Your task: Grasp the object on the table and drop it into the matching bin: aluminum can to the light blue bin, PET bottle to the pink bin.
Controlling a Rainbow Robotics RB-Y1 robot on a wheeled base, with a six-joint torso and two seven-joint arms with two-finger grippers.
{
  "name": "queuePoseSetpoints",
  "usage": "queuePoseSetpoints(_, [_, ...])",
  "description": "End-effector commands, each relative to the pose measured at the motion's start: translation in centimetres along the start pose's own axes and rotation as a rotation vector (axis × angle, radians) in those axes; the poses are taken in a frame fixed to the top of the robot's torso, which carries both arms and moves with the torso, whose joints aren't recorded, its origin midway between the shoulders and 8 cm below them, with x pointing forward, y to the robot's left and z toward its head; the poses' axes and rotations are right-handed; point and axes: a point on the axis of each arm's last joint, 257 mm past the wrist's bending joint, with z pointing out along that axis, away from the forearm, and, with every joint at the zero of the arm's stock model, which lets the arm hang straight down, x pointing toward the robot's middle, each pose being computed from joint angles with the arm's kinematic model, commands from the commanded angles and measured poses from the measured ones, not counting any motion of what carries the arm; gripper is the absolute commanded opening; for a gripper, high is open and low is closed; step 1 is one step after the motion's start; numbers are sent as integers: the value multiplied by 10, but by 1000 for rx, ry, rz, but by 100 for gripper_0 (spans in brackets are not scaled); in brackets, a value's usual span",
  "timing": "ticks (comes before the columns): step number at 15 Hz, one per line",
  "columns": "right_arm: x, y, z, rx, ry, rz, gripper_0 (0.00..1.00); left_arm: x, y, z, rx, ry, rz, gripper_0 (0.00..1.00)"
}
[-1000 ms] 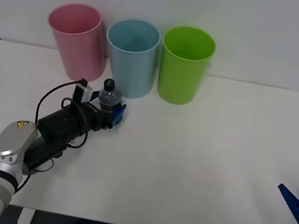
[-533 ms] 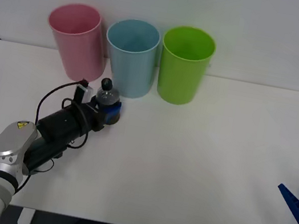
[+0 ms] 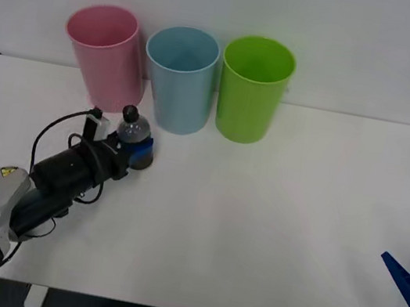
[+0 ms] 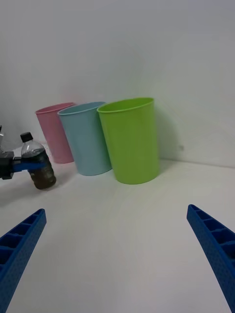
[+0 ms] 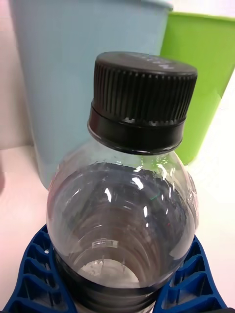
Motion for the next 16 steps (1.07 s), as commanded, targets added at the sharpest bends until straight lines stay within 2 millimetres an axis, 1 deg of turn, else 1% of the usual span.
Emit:
queuePoseSetpoints(1, [0, 0, 0, 0, 0, 0, 100, -13, 9, -18, -6, -31, 1, 0])
queuePoseSetpoints(4, [0, 0, 0, 0, 0, 0, 100, -33, 16, -38, -19, -76, -5, 0])
queuePoseSetpoints(6, [0, 0, 0, 0, 0, 0, 100, -47, 27, -52, -40, -103, -10, 0])
queuePoseSetpoints(9, [0, 0, 0, 0, 0, 0, 100, -70, 41, -67, -62, -142, -6, 0])
queuePoseSetpoints(13, [0, 0, 0, 0, 0, 0, 100, -110, 59, -81, -85, -205, -11, 0])
queuePoseSetpoints(16, [0, 0, 0, 0, 0, 0, 100, -144, 61, -89, -63, -239, -55, 0])
